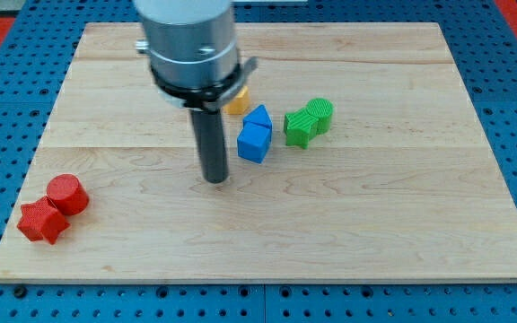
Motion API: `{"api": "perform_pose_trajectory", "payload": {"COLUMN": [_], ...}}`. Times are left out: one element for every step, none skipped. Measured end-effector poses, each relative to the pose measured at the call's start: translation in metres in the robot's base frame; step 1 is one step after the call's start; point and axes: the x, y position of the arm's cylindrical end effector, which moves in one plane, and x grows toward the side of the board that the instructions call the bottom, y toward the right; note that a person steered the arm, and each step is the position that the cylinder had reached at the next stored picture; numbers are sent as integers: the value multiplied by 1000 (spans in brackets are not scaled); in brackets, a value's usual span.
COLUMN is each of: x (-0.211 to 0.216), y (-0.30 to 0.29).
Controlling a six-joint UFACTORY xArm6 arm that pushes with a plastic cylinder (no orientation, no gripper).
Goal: Move blue blocks towards the top right of the board
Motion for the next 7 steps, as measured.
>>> {"api": "perform_pose_trajectory", "payload": {"x": [0,-4,-10,-10,4,8,-2], "y": [5,9,9,9,16,26,42]}}
